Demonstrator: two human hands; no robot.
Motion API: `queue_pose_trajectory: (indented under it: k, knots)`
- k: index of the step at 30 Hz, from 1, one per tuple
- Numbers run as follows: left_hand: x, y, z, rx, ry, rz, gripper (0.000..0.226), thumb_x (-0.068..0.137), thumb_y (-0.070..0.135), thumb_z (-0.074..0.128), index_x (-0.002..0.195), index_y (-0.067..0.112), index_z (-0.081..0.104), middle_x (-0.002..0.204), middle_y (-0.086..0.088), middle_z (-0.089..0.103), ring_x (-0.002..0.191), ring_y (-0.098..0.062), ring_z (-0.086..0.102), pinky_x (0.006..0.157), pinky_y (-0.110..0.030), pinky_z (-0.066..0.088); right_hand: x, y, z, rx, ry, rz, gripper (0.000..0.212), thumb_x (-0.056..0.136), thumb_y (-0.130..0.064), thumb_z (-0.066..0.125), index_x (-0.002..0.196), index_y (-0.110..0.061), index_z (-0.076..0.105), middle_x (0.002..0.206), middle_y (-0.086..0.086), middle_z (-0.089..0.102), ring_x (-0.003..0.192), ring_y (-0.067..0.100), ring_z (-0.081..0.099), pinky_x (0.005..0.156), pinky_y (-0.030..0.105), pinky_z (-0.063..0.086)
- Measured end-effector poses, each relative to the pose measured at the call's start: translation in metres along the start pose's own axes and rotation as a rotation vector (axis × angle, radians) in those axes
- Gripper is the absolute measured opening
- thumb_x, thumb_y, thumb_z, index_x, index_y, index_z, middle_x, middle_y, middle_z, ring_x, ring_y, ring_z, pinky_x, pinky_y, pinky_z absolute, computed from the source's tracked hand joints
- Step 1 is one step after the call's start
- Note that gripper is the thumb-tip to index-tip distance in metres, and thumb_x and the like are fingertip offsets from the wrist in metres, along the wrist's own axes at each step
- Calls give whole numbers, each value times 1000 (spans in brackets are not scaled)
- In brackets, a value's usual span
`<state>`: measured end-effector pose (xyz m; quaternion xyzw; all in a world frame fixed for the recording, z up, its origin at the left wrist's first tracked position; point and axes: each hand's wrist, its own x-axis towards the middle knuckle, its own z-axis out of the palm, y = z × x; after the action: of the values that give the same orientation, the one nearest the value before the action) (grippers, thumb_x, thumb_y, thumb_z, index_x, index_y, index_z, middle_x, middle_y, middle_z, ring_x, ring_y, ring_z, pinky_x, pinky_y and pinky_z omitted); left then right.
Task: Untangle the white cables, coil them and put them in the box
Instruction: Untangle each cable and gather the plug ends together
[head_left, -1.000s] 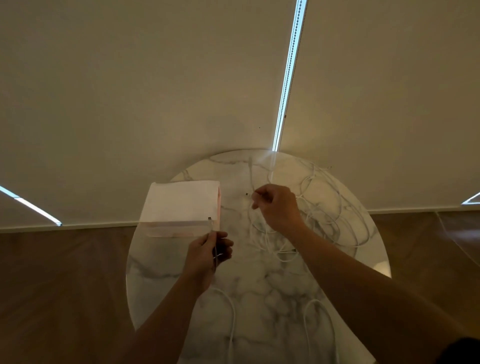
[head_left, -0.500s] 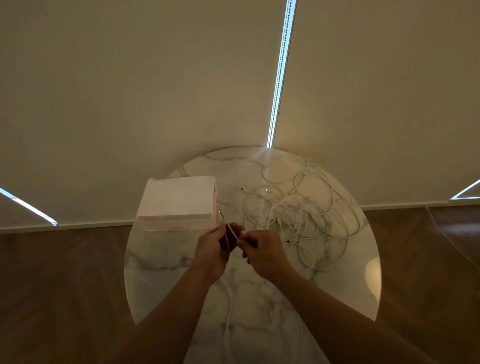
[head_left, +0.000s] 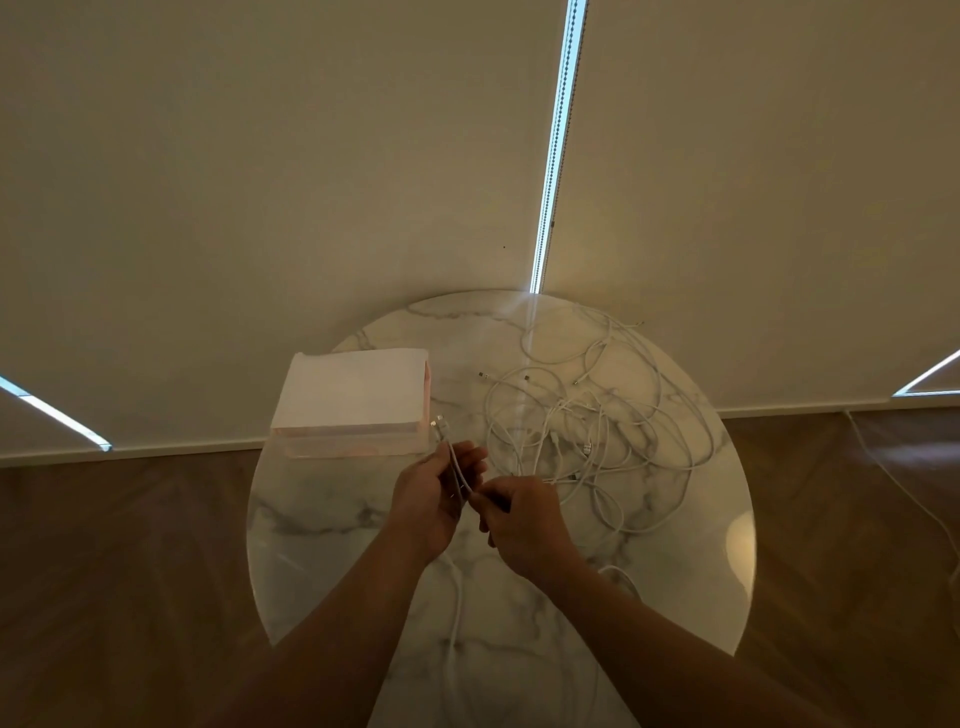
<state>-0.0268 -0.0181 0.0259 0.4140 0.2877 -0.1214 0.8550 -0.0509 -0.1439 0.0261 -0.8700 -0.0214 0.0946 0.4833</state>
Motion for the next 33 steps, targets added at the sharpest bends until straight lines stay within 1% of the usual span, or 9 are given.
queue_pose_trajectory:
  k: [6,11,14,20,24,27,29,31,33]
  knots:
    - [-7,0,1,117,-122,17,34,105,24,37,99,1,61,75,-11,66,67,-25,62,58,-39,47,3,-3,-2,34,-36,50,19,93,-20,64,78,-17,75,57,-6,63,45,2,56,54,18,49]
    - [-1,-1,1,67,-73,16,29,103,22,44,96,0,62,72,-10,61,74,-24,61,79,-37,51,2,0,-2,9,-100,103,32,93,-25,64,64,-14,70,49,-7,58,41,1,52,51,13,40]
    - [2,0,3,73,-80,25,30,103,23,43,89,3,60,66,-6,55,69,-21,58,77,-35,50,4,0,-1,63,-72,139,33,93,-28,64,71,-5,74,56,-1,63,41,3,50,52,17,43]
    - [4,-1,6,149,-85,86,29,103,23,41,91,4,59,63,-4,53,68,-20,58,77,-35,51,4,0,-4,-12,-60,72,32,95,-29,61,70,-11,70,54,-6,59,43,4,51,51,16,43]
    - [6,0,9,285,33,202,32,106,26,36,84,11,54,57,0,43,54,-19,51,60,-35,50,5,8,-5,-220,-90,-151,15,94,-25,61,90,-13,68,67,-5,58,55,7,47,58,22,40]
    - [7,2,8,244,137,251,33,107,25,34,81,14,52,53,2,39,42,-14,42,51,-32,49,8,20,-8,-405,-70,-240,17,94,-24,54,91,-12,67,81,5,65,71,19,56,66,33,45]
    - [11,8,6,181,167,285,34,107,23,33,78,16,50,54,1,37,37,-11,31,41,-23,37,6,30,-10,-513,-40,-294,15,93,-18,53,90,-13,67,83,6,66,79,24,58,68,35,45]
    - [16,19,2,146,193,300,34,107,23,33,77,17,48,53,2,35,35,-8,25,38,-16,23,4,43,-15,-671,6,-327,9,83,-9,65,84,-18,68,76,1,66,74,21,59,65,30,46]
    - [21,34,-4,133,226,298,33,107,23,33,77,17,47,53,3,33,35,-7,23,38,-13,18,4,58,-25,-769,59,-278,21,69,-4,76,78,-22,68,71,-4,65,68,17,62,65,28,49]
